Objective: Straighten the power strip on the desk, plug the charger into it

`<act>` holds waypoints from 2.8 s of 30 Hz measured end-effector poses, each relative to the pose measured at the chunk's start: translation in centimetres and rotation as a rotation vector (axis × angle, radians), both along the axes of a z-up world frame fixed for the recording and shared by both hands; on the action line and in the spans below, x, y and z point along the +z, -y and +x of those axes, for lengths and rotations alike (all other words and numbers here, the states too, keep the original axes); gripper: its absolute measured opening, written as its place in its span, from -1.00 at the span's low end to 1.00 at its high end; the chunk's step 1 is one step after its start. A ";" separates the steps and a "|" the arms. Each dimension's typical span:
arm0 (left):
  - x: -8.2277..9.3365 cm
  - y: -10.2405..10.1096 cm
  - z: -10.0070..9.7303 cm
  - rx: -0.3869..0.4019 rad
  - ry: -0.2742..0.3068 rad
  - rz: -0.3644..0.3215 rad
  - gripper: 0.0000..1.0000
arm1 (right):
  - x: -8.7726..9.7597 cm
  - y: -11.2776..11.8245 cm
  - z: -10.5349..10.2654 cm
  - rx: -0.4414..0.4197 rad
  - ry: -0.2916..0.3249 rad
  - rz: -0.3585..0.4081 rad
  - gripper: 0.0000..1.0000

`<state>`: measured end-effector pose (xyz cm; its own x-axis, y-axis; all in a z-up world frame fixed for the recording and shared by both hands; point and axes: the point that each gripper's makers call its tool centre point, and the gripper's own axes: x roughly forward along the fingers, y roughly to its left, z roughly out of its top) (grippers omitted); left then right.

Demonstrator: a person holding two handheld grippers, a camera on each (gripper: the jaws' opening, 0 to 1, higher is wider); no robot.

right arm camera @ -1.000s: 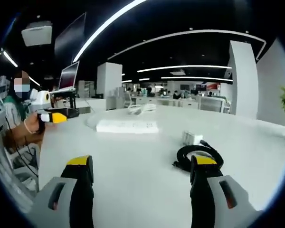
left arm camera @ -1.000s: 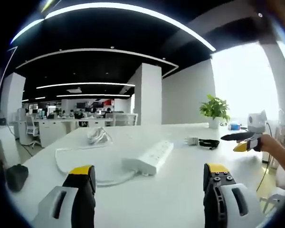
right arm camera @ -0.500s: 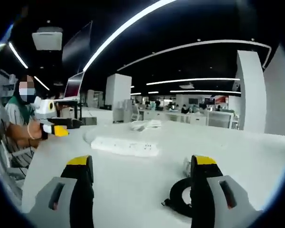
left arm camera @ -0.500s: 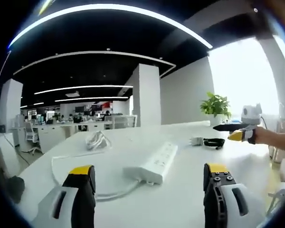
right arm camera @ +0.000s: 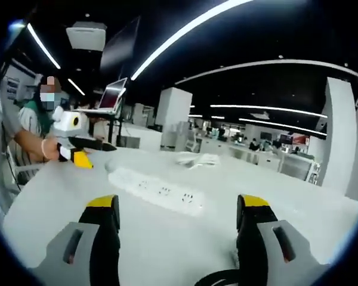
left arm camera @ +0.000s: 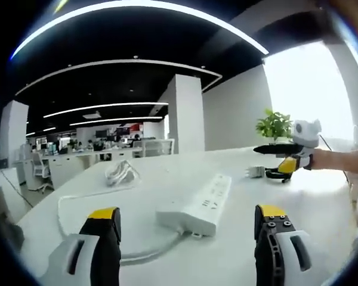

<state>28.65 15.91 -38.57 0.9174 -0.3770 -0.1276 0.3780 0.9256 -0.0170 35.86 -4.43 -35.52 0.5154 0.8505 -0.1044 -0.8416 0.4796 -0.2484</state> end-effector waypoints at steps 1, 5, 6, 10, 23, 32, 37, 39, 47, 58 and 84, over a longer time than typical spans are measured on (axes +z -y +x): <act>0.0 0.0 0.1 0.000 -0.001 0.000 0.89 | -0.1 -0.2 0.1 0.006 0.000 -0.002 0.60; -0.1 0.0 0.3 0.000 -0.011 0.003 0.89 | -0.8 -1.1 0.6 0.022 -0.013 -0.012 0.55; -0.1 0.0 0.3 -0.001 -0.013 0.006 0.89 | -1.0 -1.2 0.8 0.025 -0.016 -0.021 0.52; -0.8 0.4 0.6 -0.018 -0.048 0.019 0.90 | -1.3 -1.5 1.4 0.022 -0.025 -0.028 0.46; -1.7 0.5 1.8 -0.014 -0.114 0.055 0.86 | -2.7 -2.4 3.2 0.030 -0.105 -0.074 0.28; -2.5 1.2 1.7 -0.042 -0.169 0.053 0.58 | -3.7 -3.1 4.0 0.018 -0.148 -0.129 0.28; -2.6 1.5 1.7 -0.048 -0.174 0.058 0.52 | -4.2 -3.3 4.4 0.010 -0.189 -0.127 0.28; -2.5 1.5 1.7 -0.048 -0.175 0.061 0.48 | -4.4 -3.3 4.6 0.002 -0.194 -0.126 0.26; -2.8 1.7 1.7 -0.060 -0.189 0.057 0.33 | -4.7 -3.2 4.8 -0.011 -0.225 -0.109 0.20; -3.3 2.1 2.3 -0.066 -0.212 0.071 0.28 | -5.0 -3.5 5.3 -0.014 -0.242 -0.130 0.07; -3.7 1.8 2.9 -0.060 -0.224 0.081 0.09 | -6.1 -5.0 5.0 0.044 -0.263 -0.176 -0.28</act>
